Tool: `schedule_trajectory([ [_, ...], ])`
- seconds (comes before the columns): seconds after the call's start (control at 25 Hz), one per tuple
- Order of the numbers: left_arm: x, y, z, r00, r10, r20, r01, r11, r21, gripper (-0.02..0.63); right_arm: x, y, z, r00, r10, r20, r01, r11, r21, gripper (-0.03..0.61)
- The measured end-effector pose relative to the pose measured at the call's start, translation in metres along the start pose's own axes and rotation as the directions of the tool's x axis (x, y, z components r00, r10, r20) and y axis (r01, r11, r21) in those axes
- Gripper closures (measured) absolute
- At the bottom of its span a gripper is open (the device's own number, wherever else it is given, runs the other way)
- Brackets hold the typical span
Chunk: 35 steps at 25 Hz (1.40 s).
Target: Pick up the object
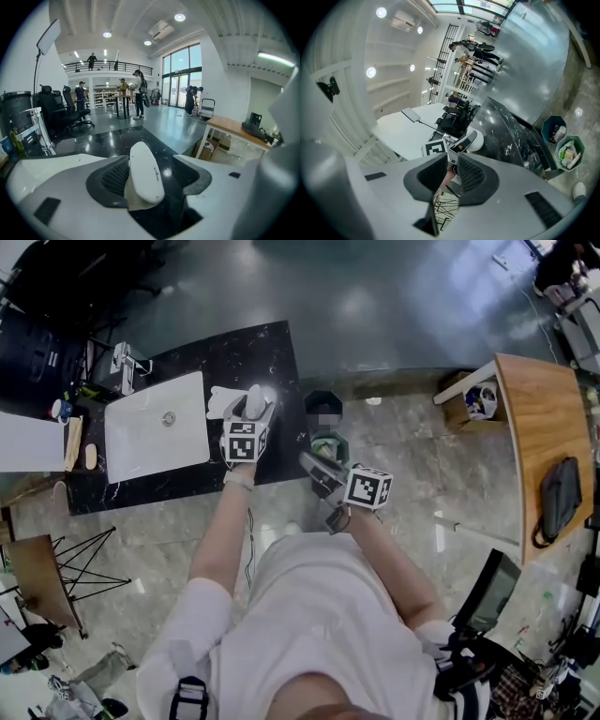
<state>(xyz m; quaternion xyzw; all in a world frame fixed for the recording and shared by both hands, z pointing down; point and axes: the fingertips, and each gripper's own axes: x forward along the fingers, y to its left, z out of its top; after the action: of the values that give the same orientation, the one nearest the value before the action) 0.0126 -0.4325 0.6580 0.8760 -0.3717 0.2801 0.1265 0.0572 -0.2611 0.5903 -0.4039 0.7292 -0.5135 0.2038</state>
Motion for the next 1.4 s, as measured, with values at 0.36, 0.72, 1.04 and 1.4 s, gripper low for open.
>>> schedule_trajectory([
  [0.36,0.016,0.012,0.001,0.995,0.095,-0.017,-0.091,0.983,0.158,0.411,-0.002,-0.002,0.002,1.0,0.007,-0.005,-0.007,1.0,0.013,0.524],
  [0.72,0.018,0.02,-0.002,0.995,0.095,0.008,-0.095,0.987,0.129,0.414,-0.003,0.001,0.003,1.0,0.022,-0.002,-0.022,0.999,0.032,0.525],
  [1.04,0.0,0.014,-0.008,0.998,0.062,-0.02,-0.061,0.998,0.035,0.425,-0.008,0.003,0.003,0.999,0.033,0.002,-0.033,0.999,0.035,0.525],
  [1.4,-0.033,0.0,-0.009,1.0,0.024,0.015,-0.023,0.998,-0.06,0.437,-0.011,0.015,-0.006,0.998,0.063,-0.013,-0.063,0.997,0.038,0.525],
])
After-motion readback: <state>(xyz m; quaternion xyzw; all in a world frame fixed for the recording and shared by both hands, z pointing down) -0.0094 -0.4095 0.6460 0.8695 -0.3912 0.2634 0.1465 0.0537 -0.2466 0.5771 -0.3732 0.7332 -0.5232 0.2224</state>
